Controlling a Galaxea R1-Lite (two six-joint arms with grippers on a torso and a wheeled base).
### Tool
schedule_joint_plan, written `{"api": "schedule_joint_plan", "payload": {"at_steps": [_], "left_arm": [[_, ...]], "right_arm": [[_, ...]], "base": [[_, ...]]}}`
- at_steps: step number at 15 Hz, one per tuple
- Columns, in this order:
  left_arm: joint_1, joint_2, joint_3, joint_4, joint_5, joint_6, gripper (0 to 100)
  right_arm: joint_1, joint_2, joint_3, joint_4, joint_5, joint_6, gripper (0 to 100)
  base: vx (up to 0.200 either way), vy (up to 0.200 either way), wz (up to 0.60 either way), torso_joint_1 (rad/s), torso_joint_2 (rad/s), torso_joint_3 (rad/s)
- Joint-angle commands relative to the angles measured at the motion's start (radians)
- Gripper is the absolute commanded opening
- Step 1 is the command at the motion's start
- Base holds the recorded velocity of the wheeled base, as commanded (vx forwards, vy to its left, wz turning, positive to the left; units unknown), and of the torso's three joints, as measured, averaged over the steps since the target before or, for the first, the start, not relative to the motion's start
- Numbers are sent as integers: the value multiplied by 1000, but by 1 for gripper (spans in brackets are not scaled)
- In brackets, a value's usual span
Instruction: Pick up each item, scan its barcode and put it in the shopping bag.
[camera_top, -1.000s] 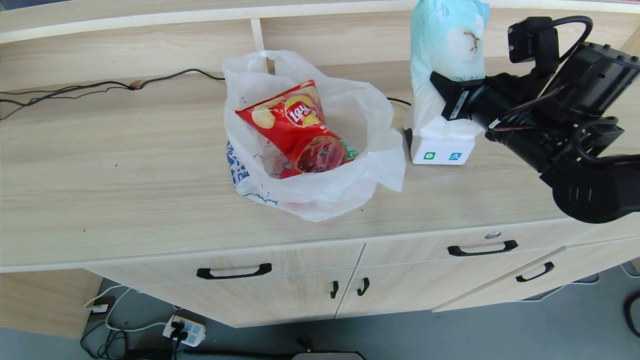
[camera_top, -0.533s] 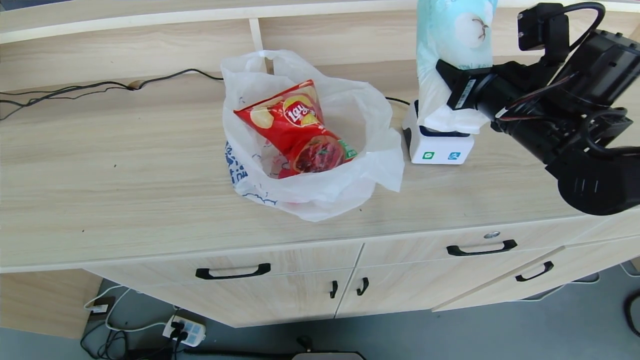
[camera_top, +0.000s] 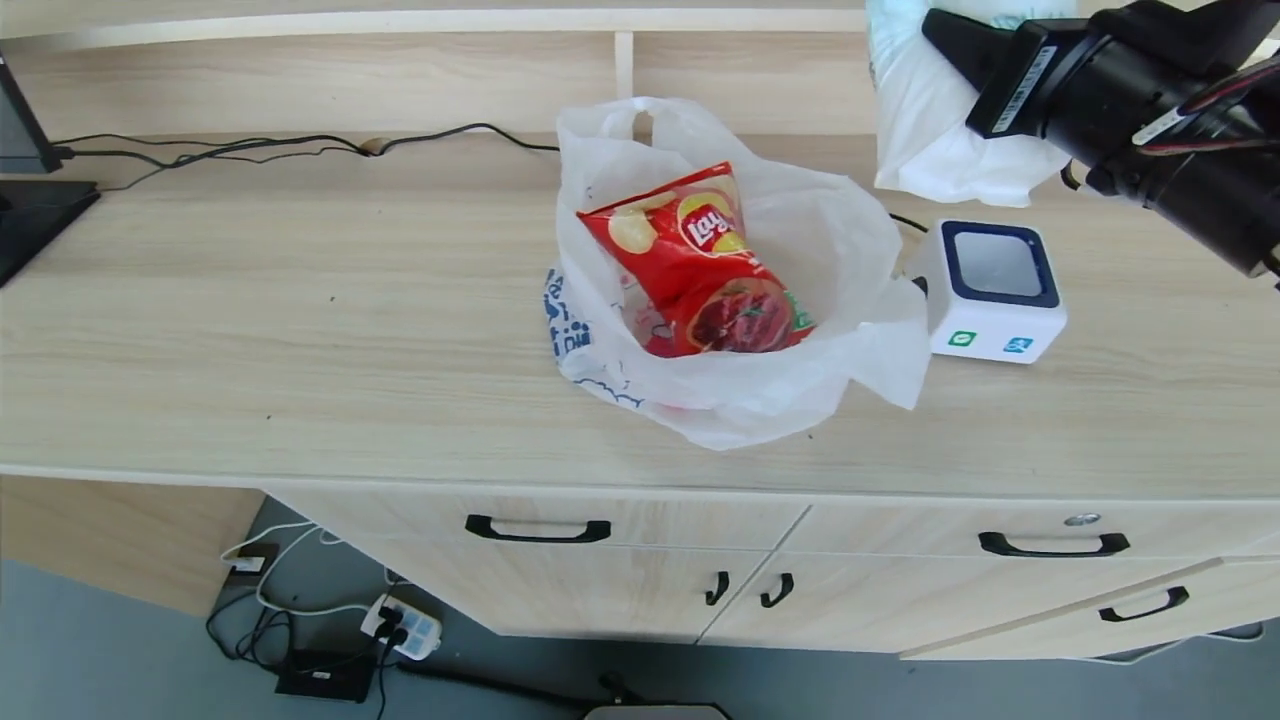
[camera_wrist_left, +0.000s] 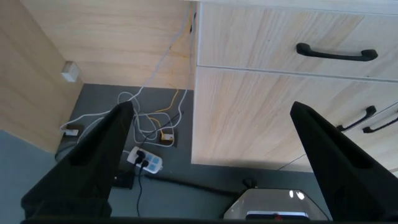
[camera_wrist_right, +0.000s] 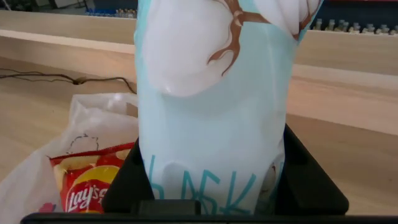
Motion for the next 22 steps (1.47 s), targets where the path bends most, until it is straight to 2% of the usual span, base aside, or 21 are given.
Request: {"api": "schedule_joint_plan", "payload": {"at_steps": [1, 5, 8, 10, 12, 14, 15, 17, 18, 22], "left_arm": [[0, 0, 0, -1, 0, 0, 100], [0, 0, 0, -1, 0, 0, 100], [0, 0, 0, -3, 0, 0, 100], [0, 0, 0, -4, 0, 2, 100], [0, 0, 0, -3, 0, 0, 100], [0, 0, 0, -3, 0, 19, 100], [0, 2, 0, -3, 0, 29, 100], [0, 2, 0, -4, 0, 29, 100], [0, 0, 0, -4, 0, 45, 100], [0, 2, 0, -3, 0, 46, 100]], "right_arm": [[3, -30, 1, -4, 0, 0, 0], [3, -28, 32, -4, 1, 6, 0], [117, -54, 181, -23, 6, 69, 0], [117, -51, 277, -64, 6, 71, 0], [117, -23, 302, -90, 1, 68, 0], [107, -5, 340, -99, -5, 64, 0], [98, 7, 337, -101, -6, 63, 0], [86, 13, 326, -101, -19, 60, 0], [51, 36, 268, -99, -37, 60, 0], [35, 89, 219, -98, -25, 45, 0]], "base": [[0, 0, 600, 12, 7, 2], [0, 0, 150, 3, 1, 1], [0, 0, 0, 0, 0, 0], [0, 0, 0, 0, 0, 0], [0, 0, 0, 0, 0, 0], [0, 0, 0, 0, 0, 0], [0, 0, 0, 0, 0, 0], [0, 0, 0, 0, 0, 0], [0, 0, 0, 0, 0, 0], [0, 0, 0, 0, 0, 0]]}}
